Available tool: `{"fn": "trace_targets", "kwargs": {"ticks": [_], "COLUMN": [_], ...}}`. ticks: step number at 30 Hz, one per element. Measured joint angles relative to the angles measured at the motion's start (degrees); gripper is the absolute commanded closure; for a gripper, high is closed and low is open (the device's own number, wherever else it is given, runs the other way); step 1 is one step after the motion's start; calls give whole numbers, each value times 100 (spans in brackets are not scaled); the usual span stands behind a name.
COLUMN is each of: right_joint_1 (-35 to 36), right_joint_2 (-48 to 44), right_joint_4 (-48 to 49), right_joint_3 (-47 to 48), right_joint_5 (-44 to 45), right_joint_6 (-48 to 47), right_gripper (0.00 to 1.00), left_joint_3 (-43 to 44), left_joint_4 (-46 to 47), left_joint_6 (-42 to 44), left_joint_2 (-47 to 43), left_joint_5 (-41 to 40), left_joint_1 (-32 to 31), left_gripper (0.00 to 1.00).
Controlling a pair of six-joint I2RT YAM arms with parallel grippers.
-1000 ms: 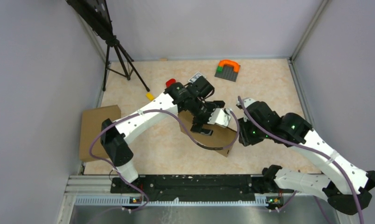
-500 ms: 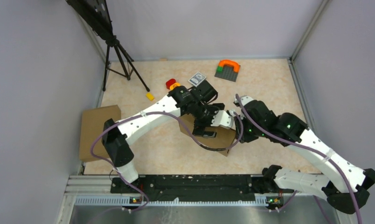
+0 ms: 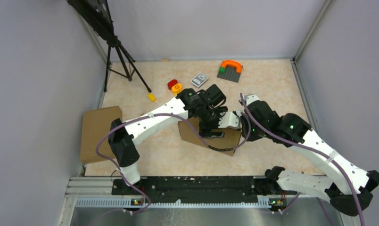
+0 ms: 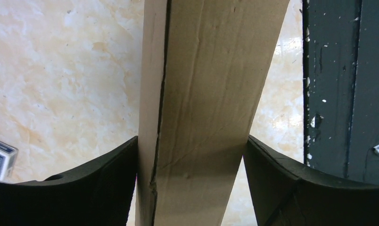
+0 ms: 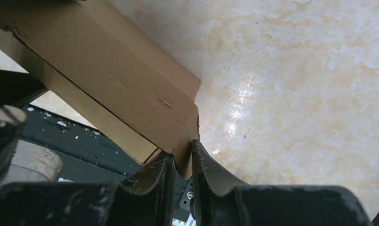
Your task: Fold the paper box
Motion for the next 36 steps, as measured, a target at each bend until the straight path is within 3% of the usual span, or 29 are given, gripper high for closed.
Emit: {"fn": "trace_targets", "kwargs": {"ticks": [8,20,26,36], "right_joint_1": [-52,-330,-496,-520], "right_joint_2": [0,131,229,-170], "right_joint_4": [142,422,466,496], "right_joint_3": [0,-4,-2,-243], "right_joint_5": [173,181,68,317], "right_joint_6": [83,369,345,319], "right_gripper": [89,90,70,66], "left_joint_3": [107,533,588,885], "left_joint_4": [-48,-415,-595,-870], "left_joint_6": [-752,-1615,-1932,-2199], "left_joint_2": [0,256,382,592], "left_joint_5": [-201,-374,-525,-708], "left_joint_1": [-68,-96,-72,-142], "left_gripper": [25,27,29,31]}}
